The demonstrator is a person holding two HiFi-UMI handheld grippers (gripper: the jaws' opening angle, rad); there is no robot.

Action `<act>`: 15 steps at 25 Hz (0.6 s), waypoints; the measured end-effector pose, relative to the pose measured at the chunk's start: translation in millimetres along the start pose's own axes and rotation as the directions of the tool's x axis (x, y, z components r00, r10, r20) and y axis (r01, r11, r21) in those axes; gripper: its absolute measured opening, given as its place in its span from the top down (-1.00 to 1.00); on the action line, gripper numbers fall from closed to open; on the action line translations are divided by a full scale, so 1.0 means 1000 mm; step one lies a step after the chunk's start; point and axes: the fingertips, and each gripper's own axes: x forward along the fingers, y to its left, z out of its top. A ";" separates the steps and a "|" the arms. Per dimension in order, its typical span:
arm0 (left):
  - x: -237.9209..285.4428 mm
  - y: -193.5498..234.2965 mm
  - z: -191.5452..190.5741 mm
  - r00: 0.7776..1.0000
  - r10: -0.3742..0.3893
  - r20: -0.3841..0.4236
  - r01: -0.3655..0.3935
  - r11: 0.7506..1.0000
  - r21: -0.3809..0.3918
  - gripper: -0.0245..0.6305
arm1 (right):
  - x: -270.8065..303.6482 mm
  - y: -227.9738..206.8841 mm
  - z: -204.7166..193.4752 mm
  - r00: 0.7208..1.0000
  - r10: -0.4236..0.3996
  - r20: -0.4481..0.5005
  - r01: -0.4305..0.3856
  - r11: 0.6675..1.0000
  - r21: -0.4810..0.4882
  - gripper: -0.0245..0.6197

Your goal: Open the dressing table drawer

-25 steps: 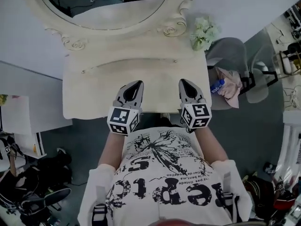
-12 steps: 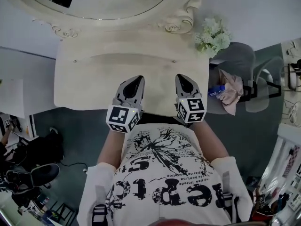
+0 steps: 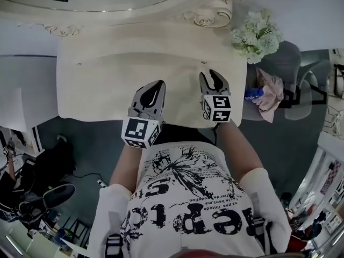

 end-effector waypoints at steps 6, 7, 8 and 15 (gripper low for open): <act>0.003 0.011 -0.017 0.999 -0.002 -0.040 0.002 1.000 -0.011 0.88 | 0.034 -0.012 -0.006 0.997 -0.063 -0.054 0.066 0.997 0.043 0.47; 0.003 0.013 -0.018 0.999 0.000 -0.043 -0.001 1.000 -0.015 0.88 | 0.038 -0.014 -0.006 0.995 -0.078 -0.061 0.082 0.995 0.058 0.47; 0.003 0.016 -0.019 0.999 0.002 -0.045 -0.003 1.000 -0.018 0.88 | 0.041 -0.017 -0.006 0.994 -0.092 -0.066 0.097 0.992 0.076 0.47; 0.002 0.023 -0.019 0.999 -0.002 -0.053 0.001 1.000 -0.014 0.88 | 0.048 -0.020 -0.002 0.989 -0.130 -0.071 0.138 0.983 0.118 0.52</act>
